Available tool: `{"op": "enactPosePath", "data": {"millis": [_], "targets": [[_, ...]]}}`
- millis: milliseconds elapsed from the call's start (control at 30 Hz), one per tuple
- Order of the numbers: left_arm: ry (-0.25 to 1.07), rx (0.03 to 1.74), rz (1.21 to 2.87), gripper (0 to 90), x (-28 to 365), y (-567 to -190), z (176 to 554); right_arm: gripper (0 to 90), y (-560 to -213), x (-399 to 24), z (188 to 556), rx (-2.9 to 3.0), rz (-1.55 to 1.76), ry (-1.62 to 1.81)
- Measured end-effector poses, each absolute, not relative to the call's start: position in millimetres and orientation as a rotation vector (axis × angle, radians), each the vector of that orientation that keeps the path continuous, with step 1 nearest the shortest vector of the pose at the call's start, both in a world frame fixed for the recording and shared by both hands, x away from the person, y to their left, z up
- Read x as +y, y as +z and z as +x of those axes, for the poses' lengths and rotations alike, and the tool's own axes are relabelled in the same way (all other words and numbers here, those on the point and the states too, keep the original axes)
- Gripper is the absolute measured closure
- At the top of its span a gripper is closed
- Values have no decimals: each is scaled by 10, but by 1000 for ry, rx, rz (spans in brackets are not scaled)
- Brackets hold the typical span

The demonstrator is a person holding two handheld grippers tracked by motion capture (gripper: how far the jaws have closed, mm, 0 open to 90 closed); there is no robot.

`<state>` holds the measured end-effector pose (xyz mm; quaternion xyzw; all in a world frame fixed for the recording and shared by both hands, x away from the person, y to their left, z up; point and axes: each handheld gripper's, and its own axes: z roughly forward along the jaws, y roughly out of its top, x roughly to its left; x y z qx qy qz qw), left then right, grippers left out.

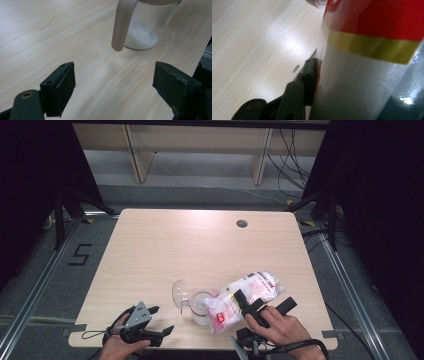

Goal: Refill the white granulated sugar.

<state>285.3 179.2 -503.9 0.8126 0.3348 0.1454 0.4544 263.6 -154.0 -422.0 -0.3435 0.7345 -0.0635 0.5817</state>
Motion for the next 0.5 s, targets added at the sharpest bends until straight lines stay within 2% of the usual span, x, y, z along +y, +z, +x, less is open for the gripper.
{"op": "enactPosePath", "data": {"millis": [500], "targets": [[352,825,2005,179,1794,-5035,2852,675,-4228,-1499,2606,1715,-818,-141]]}}
